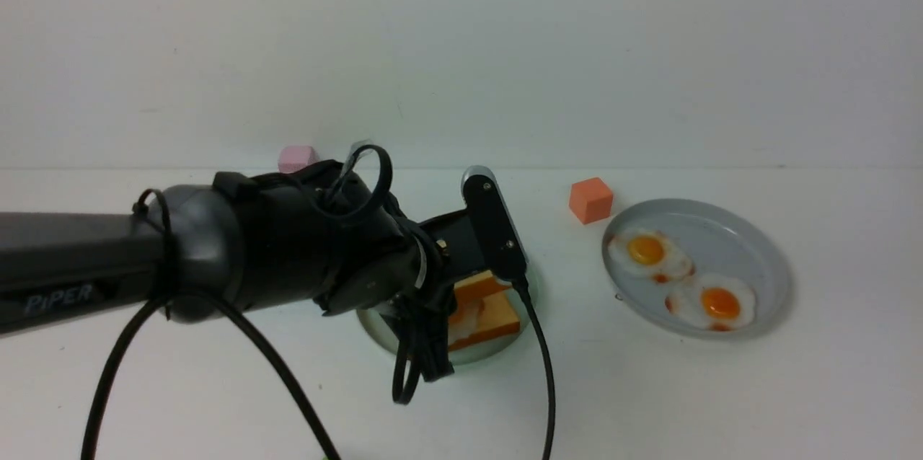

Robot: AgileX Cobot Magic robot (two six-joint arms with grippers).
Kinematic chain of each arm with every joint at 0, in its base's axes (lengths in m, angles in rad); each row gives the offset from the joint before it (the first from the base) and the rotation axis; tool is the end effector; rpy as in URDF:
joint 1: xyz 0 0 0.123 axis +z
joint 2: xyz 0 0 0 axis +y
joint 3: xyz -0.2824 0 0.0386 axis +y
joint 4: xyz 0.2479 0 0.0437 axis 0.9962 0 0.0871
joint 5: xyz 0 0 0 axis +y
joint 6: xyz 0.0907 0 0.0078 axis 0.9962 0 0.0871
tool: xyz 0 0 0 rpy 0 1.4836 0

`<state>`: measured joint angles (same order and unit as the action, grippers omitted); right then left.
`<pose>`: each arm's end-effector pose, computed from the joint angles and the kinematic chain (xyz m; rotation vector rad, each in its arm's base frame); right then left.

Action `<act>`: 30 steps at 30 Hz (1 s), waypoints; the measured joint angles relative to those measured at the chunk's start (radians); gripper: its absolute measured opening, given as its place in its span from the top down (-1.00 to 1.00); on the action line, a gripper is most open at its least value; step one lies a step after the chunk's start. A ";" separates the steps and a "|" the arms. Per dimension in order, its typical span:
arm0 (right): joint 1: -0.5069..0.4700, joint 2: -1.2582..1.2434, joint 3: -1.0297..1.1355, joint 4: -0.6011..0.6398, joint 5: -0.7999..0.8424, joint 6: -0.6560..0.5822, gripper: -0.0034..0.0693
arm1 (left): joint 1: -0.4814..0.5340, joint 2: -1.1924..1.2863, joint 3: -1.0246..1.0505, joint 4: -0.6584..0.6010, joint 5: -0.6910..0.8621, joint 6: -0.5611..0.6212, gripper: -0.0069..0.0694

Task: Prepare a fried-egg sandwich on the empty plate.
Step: Use the left arm to place a slice of bread on the fried egg in the middle

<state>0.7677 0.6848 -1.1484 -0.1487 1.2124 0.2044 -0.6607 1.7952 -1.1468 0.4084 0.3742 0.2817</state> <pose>0.0657 0.0459 0.4262 -0.6065 2.1605 0.3486 0.3080 -0.2226 0.2038 1.4721 1.9875 0.1821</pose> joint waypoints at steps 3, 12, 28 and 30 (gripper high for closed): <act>0.000 0.000 0.000 -0.004 0.000 0.000 0.77 | 0.000 0.011 0.000 0.000 -0.009 0.000 0.59; 0.000 0.000 0.000 -0.004 0.002 0.000 0.76 | 0.000 0.032 0.000 -0.001 -0.011 0.000 0.46; 0.000 0.000 0.000 0.001 0.003 0.000 0.75 | 0.000 -0.020 0.000 -0.039 0.027 -0.001 -0.56; 0.000 0.000 0.000 0.001 0.003 0.000 0.75 | -0.001 -0.050 0.001 -0.074 0.048 -0.001 -0.59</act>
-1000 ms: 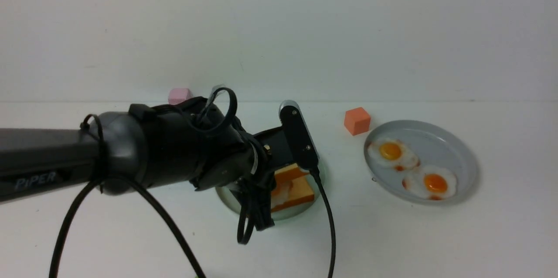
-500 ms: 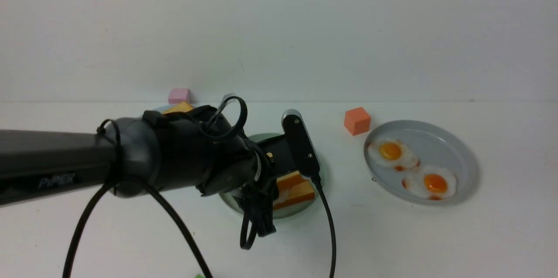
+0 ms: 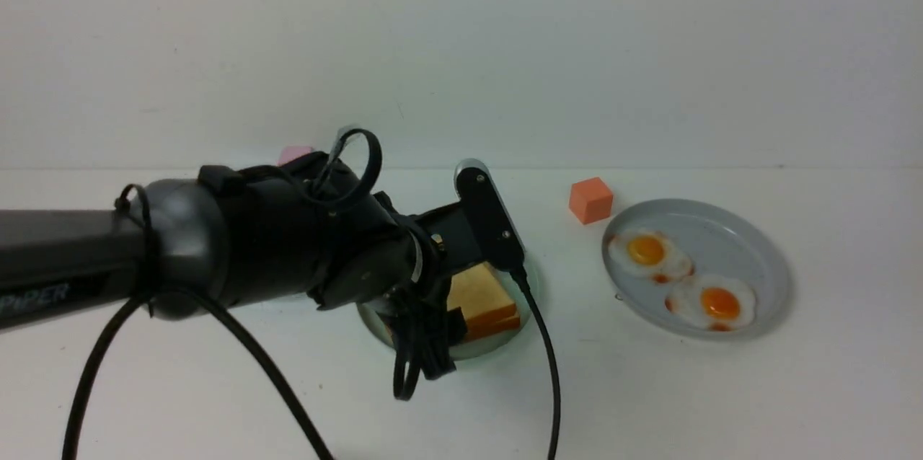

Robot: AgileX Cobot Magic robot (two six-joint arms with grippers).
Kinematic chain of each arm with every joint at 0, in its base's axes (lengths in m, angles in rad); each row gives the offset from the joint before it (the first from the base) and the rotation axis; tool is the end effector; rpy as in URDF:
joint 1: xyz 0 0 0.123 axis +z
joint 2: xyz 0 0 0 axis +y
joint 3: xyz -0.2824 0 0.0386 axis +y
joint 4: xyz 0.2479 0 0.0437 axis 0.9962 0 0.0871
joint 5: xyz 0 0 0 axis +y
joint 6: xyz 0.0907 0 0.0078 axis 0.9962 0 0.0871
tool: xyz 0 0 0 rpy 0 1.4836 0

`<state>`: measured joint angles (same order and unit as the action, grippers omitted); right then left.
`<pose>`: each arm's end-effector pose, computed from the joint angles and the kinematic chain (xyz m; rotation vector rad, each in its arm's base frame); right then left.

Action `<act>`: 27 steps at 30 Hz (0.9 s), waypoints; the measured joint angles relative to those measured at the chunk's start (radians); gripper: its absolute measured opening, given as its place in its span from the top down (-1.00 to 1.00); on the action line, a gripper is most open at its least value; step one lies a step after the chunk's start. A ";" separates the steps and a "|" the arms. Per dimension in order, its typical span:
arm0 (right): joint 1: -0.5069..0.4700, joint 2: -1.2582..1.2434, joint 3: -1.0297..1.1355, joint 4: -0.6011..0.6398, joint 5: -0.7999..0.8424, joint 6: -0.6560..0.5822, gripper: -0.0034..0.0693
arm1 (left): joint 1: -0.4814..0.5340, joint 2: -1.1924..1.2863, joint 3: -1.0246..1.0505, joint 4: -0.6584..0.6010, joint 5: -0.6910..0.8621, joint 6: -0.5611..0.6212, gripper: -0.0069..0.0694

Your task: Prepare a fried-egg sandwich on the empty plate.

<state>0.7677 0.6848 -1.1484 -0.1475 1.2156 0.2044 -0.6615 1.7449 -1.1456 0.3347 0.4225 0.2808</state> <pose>0.0655 0.0458 0.4260 -0.6073 2.1638 0.3485 0.3005 -0.2184 0.2192 1.4025 2.0426 0.1364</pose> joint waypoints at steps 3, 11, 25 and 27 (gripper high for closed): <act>0.000 0.000 0.000 0.000 0.000 0.000 0.75 | -0.020 -0.073 0.004 -0.039 0.018 0.000 -0.54; 0.000 0.000 0.000 0.002 -0.001 0.000 0.73 | -0.136 -0.535 0.011 -0.189 0.043 -0.258 0.65; 0.000 0.000 0.000 0.013 0.000 0.000 0.72 | -0.136 -1.376 0.679 -0.183 -0.188 -0.492 0.85; 0.000 0.000 0.000 0.025 0.003 0.000 0.72 | -0.136 -1.473 0.786 -0.180 -0.279 -0.495 0.85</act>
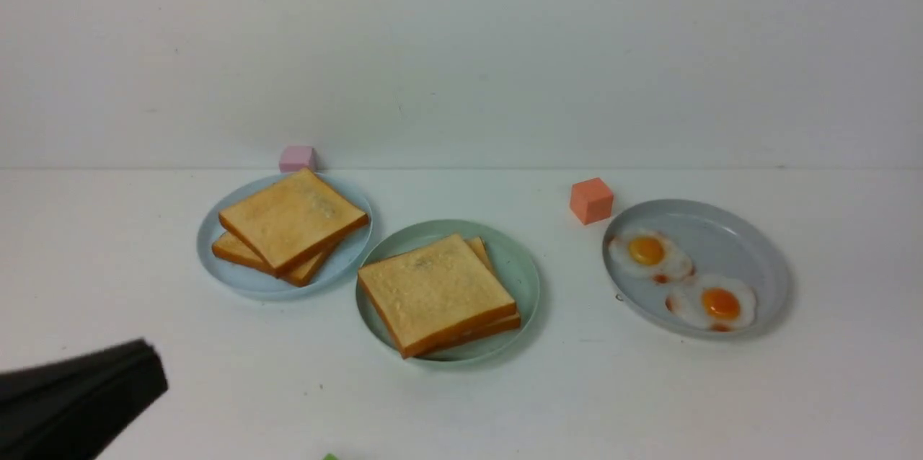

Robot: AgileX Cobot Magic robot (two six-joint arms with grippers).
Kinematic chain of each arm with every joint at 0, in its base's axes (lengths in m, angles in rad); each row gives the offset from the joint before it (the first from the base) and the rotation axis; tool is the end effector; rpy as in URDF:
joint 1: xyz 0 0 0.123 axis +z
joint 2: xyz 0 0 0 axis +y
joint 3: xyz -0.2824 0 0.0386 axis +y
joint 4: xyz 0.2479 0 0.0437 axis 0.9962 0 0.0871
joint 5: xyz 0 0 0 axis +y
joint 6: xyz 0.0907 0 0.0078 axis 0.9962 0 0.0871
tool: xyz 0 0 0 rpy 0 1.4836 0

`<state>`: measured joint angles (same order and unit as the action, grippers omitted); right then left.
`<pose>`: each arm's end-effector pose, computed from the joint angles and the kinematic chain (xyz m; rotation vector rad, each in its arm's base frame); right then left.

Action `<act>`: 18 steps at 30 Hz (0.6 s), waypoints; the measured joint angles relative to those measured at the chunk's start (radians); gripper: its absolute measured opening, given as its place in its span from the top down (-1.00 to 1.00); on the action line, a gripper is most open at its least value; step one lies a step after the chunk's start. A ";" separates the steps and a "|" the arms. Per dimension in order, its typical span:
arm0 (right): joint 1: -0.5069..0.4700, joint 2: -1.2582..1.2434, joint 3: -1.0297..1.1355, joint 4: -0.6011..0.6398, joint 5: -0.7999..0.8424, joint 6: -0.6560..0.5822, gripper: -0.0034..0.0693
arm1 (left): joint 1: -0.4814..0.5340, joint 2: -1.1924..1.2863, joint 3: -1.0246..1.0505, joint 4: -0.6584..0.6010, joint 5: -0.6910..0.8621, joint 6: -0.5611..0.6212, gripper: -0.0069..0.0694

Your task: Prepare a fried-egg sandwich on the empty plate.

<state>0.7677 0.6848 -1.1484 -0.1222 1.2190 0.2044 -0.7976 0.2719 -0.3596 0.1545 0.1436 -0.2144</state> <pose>0.0640 0.0473 0.4255 -0.6130 2.1736 0.3762 0.0520 -0.0504 0.3041 0.5502 1.4764 -0.6623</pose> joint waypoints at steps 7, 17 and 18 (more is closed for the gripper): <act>0.000 0.000 0.000 0.018 0.001 0.000 0.72 | 0.000 -0.124 0.181 0.002 -0.097 -0.002 0.85; 0.003 0.000 0.000 0.019 0.003 0.000 0.69 | 0.000 -0.124 0.212 0.002 0.016 -0.002 0.85; 0.003 0.000 0.000 0.019 0.004 0.000 0.69 | 0.000 -0.124 0.212 0.002 0.026 -0.002 0.85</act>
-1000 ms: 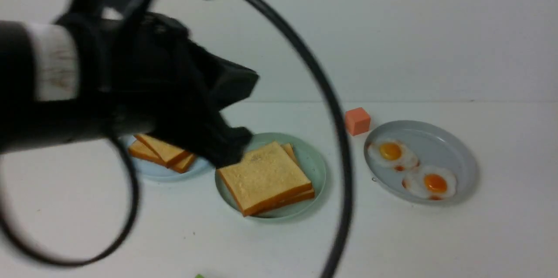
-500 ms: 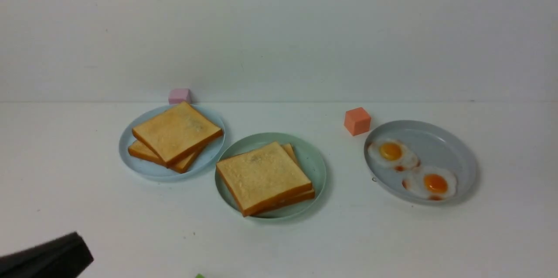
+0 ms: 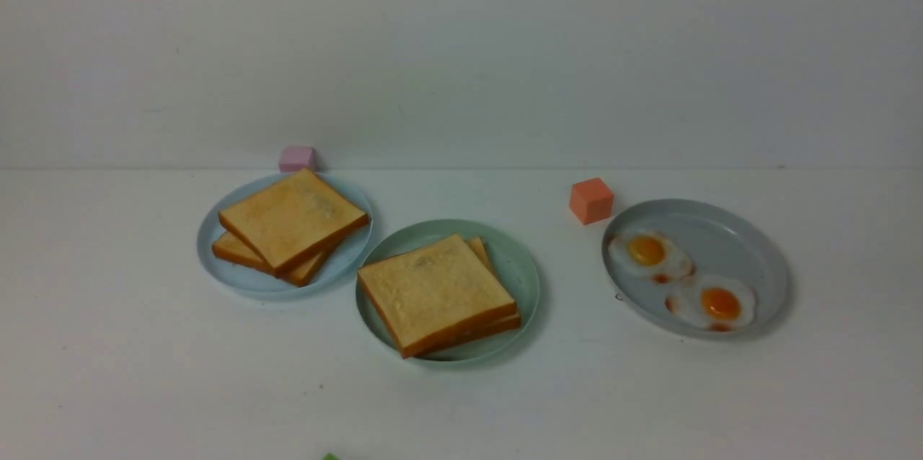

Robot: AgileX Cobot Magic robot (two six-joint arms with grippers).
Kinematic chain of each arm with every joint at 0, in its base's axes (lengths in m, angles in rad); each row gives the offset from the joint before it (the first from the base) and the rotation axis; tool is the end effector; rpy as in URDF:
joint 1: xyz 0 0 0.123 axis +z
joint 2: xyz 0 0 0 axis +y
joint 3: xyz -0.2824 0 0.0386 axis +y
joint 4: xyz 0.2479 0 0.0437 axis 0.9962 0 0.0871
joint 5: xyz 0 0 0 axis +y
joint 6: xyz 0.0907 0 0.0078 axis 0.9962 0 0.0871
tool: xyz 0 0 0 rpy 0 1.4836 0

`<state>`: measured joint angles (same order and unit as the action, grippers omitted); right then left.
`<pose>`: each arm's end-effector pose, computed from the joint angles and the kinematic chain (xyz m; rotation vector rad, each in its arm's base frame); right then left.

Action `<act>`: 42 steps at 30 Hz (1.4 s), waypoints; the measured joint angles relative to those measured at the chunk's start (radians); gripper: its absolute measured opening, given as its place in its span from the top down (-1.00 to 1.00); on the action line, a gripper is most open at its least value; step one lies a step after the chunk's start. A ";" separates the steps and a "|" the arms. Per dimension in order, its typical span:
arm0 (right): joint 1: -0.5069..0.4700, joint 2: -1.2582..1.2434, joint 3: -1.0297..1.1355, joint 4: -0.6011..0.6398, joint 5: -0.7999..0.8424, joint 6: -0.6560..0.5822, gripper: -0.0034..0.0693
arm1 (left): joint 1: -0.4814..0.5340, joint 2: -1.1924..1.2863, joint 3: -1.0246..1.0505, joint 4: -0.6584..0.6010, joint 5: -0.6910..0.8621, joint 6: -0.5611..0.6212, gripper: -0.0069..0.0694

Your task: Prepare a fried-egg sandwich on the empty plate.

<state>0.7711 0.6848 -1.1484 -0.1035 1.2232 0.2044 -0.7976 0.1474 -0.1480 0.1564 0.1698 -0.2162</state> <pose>0.0627 0.0486 0.4250 -0.6214 2.1814 0.3978 0.0471 -0.0448 0.2391 0.5882 1.5835 -0.6295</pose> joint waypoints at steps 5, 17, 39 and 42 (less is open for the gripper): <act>-0.066 -0.005 0.000 0.018 0.001 0.000 0.68 | 0.000 0.000 0.000 -0.001 0.041 0.000 0.85; -0.637 -0.326 0.528 0.124 -0.480 -0.197 0.94 | 0.000 0.000 0.000 -0.001 0.050 0.000 0.85; -0.760 -0.695 1.165 0.168 -0.835 -0.149 0.94 | 0.000 0.000 0.000 -0.001 0.051 0.000 0.83; -0.760 -0.695 1.165 0.168 -0.835 -0.149 0.93 | 0.000 0.000 0.000 -0.001 0.051 0.000 0.83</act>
<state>0.0115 -0.0105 0.0170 0.0644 0.3884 0.0550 -0.7976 0.1474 -0.1480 0.1553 0.2210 -0.2162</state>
